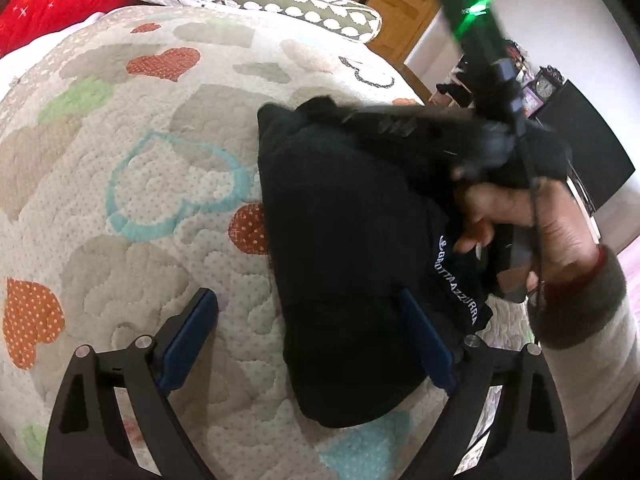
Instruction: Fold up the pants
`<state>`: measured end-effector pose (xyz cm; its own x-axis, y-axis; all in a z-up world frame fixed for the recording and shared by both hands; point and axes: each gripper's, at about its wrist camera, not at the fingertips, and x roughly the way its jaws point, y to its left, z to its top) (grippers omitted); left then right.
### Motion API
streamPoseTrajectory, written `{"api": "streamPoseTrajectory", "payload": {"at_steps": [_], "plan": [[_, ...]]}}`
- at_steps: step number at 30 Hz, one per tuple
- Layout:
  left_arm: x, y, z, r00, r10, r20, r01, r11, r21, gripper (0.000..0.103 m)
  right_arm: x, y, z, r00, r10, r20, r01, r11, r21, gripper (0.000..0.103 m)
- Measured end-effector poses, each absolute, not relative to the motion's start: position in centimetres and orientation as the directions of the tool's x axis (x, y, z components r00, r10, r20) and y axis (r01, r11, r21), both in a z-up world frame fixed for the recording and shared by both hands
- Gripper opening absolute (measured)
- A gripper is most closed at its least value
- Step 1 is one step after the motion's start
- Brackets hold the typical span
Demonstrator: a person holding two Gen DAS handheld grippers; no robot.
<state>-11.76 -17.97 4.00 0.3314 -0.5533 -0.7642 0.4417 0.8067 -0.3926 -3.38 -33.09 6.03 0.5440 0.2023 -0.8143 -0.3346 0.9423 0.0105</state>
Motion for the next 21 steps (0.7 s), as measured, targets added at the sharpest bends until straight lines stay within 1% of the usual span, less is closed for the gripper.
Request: {"api": "streamPoseTrajectory", "payload": {"at_steps": [1,3,4,5,7,11,13,15,17,18,19,20,21], "plan": [[-11.4,-17.8,4.5,0.331,-0.550,-0.767,0.447,0.807,-0.386,0.093,-3.7,-33.9,6.8,0.568,0.191,-0.801,-0.302,0.953,0.013,0.005],[-11.1,-17.4,5.8,0.364,-0.538,-0.761,0.452,0.816,-0.361,0.093,-5.1,-36.1,9.0,0.618,0.186,-0.764,-0.237,0.971,0.045,0.011],[-11.0,-17.2,6.4,0.390,-0.529,-0.754,0.451,0.824,-0.344,0.093,-5.8,-36.8,9.7,0.628,0.187,-0.755,-0.223,0.973,0.054,0.016],[-10.6,-17.0,7.1,0.421,-0.512,-0.749,0.449,0.835,-0.318,0.093,-7.0,-37.6,10.8,0.644,0.178,-0.744,-0.213,0.976,0.049,0.018],[-9.5,-17.3,7.8,0.447,-0.479,-0.755,0.440,0.853,-0.281,0.093,-9.1,-38.3,11.7,0.664,0.152,-0.732,-0.198,0.980,0.024,0.027],[-6.8,-18.7,7.7,0.445,-0.466,-0.765,0.423,0.862,-0.279,0.093,-12.4,-38.7,11.3,0.646,0.174,-0.743,-0.201,0.978,0.055,0.027],[-5.9,-20.1,7.0,0.443,-0.439,-0.782,0.429,0.869,-0.245,0.093,-13.0,-38.3,9.8,0.630,0.172,-0.758,-0.209,0.977,0.048,0.027],[-5.5,-21.3,6.0,0.441,-0.407,-0.800,0.436,0.876,-0.205,0.093,-12.9,-38.0,7.9,0.621,0.112,-0.775,-0.185,0.983,-0.006,0.027],[-5.0,-22.1,5.0,0.426,-0.415,-0.804,0.437,0.873,-0.218,0.094,-12.4,-38.4,7.1,0.637,0.063,-0.768,-0.157,0.986,-0.049,0.027],[-4.8,-22.3,4.7,0.423,-0.415,-0.806,0.435,0.873,-0.222,0.095,-11.9,-38.8,6.6,0.646,0.032,-0.763,-0.127,0.990,-0.067,0.031],[-4.6,-22.7,4.4,0.423,-0.404,-0.811,0.433,0.877,-0.211,0.095,-11.4,-39.2,6.4,0.648,0.028,-0.761,-0.106,0.993,-0.054,0.035],[-4.5,-22.9,4.3,0.425,-0.396,-0.814,0.432,0.879,-0.203,0.095,-11.0,-39.7,6.1,0.651,0.033,-0.758,-0.094,0.995,-0.038,0.037],[-4.5,-22.9,4.2,0.428,-0.394,-0.814,0.431,0.880,-0.200,0.095,-10.7,-40.0,5.9,0.651,0.040,-0.758,-0.089,0.996,-0.024,0.041]]}}
